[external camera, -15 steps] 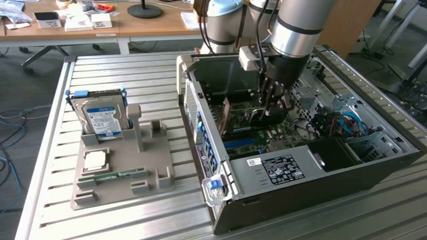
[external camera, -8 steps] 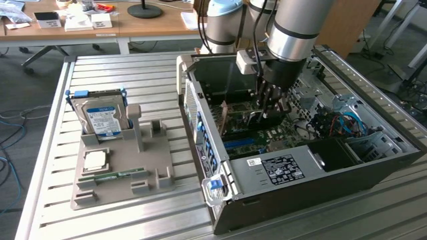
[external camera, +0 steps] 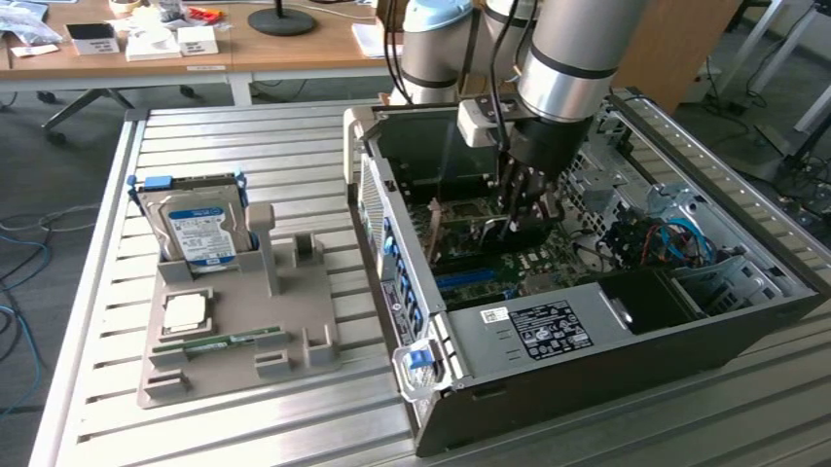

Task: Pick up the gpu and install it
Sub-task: 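Insert the gpu into the slot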

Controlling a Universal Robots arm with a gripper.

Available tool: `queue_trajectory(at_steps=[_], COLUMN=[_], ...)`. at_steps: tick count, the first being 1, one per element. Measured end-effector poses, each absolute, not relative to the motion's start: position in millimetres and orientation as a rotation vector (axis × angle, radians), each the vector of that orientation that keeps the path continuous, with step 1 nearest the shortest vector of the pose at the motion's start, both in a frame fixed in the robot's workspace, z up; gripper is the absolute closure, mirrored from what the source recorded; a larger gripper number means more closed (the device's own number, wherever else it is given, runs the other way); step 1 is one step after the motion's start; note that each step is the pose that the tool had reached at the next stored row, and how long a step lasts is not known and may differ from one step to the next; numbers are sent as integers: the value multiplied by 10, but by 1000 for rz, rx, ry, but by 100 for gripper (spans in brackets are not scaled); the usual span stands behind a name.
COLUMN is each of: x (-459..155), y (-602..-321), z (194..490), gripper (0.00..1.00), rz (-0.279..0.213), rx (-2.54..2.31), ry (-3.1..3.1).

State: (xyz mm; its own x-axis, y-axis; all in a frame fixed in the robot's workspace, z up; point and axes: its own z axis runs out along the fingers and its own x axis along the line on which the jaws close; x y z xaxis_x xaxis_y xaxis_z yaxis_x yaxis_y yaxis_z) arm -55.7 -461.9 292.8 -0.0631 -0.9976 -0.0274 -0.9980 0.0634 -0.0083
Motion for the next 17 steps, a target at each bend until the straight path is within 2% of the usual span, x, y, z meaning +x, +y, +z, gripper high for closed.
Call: queue_trajectory(at_steps=[17], x=[-639], y=[-4637], z=[2820], gripper=[73], rz=[20], rx=[-2132], ry=[2272])
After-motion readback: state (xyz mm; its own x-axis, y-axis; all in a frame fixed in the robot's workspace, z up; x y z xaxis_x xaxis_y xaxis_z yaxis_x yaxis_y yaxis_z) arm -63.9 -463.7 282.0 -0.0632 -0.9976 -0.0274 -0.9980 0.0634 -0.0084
